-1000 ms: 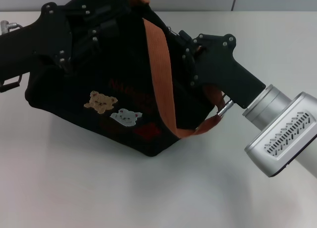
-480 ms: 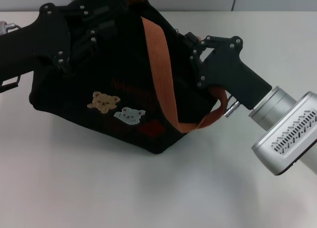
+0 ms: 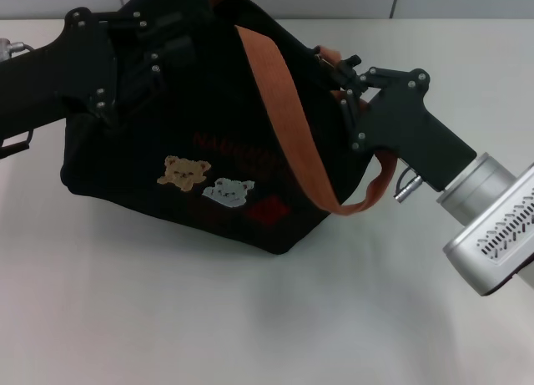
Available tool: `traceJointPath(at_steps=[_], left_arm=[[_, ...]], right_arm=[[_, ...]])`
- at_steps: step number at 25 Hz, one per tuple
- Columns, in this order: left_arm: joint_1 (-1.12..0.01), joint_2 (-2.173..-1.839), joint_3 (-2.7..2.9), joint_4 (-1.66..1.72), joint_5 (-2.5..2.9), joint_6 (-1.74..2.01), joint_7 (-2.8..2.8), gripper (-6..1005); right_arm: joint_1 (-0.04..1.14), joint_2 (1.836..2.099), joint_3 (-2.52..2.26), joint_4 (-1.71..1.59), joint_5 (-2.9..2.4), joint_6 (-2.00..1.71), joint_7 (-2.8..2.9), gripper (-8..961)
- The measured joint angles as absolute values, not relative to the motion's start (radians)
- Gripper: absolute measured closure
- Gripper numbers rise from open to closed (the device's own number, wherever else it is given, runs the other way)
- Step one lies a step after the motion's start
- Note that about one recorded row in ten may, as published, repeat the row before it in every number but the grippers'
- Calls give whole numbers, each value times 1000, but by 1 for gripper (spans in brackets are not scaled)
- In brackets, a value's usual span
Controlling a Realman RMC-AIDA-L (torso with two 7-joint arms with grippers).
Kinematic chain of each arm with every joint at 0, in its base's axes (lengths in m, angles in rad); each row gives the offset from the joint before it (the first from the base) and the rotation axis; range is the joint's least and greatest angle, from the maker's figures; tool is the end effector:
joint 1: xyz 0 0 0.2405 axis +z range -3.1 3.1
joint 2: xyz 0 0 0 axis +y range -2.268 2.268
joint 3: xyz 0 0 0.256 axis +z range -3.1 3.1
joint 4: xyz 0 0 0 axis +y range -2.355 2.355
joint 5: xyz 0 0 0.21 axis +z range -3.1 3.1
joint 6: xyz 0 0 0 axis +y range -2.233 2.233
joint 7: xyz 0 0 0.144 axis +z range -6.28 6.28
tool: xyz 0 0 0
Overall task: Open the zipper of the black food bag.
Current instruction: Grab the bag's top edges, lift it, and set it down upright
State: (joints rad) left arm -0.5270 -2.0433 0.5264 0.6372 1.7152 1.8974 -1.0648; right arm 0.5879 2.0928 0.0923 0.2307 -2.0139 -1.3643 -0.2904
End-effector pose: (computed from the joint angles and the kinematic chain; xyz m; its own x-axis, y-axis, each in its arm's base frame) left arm -0.2291 0.3158 0.0613 0.6343 -0.1410 0.7601 0.1655 -0.9356 -0.3117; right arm 0.2247 0.3147 -0.0844 0.7986 0.4536 -0.3956 -0.1130 -0.5326 -0.8388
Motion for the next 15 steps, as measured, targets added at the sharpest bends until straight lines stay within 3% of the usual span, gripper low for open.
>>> traceJointPath(at_steps=[15], left_arm=[[-524, -2043, 525, 637, 1713, 1898, -1064, 819]], right_arm=[[554, 2090, 108, 190, -2014, -1383, -216, 954]])
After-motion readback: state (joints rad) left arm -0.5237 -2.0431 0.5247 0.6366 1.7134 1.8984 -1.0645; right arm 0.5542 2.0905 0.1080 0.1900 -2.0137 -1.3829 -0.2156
